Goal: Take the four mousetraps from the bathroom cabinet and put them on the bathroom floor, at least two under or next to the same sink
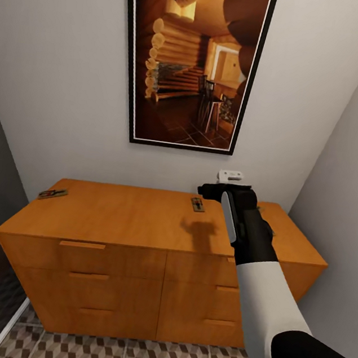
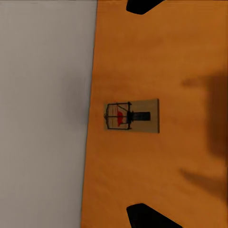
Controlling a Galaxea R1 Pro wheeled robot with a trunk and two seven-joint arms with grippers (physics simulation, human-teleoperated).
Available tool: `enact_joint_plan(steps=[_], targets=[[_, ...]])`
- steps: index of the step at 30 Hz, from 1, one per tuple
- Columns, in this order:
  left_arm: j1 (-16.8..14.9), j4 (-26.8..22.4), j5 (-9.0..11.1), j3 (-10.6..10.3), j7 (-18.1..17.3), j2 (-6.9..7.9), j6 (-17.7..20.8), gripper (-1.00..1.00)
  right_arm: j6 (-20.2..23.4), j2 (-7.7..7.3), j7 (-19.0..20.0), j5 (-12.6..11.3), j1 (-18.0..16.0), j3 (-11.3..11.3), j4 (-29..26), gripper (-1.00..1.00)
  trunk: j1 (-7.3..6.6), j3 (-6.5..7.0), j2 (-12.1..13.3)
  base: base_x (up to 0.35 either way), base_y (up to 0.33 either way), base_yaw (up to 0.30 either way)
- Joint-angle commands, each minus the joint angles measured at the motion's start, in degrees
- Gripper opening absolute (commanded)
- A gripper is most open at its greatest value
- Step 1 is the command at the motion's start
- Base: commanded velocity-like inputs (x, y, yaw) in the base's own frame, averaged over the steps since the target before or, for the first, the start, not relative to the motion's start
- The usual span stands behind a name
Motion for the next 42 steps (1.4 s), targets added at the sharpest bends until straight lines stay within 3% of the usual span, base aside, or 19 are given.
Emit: enact_joint_plan(steps=[1,10,42], targets=[[-0.01,-0.02,-0.02,0.02,-0.02,0.0,-0.13,1.0,0.24,0.01,0.4,0.21,-0.04,0.07,0.15,1.0,0.0,-0.05,-0.03,0.014,0.0,0.0],[-0.02,-0.01,-0.05,0.02,-0.02,0.0,-0.14,1.0,-0.03,0.01,2.23,0.19,-0.04,0.03,1.87,1.0,0.0,-0.05,-0.03,0.005,0.0,0.0],[-0.02,-0.01,0.05,0.01,-0.02,0.0,-0.07,1.0,-3.6,-0.13,2.55,0.25,0.01,-0.1,6.71,1.0,0.0,-0.05,-0.03,0.0,0.0,0.0]])
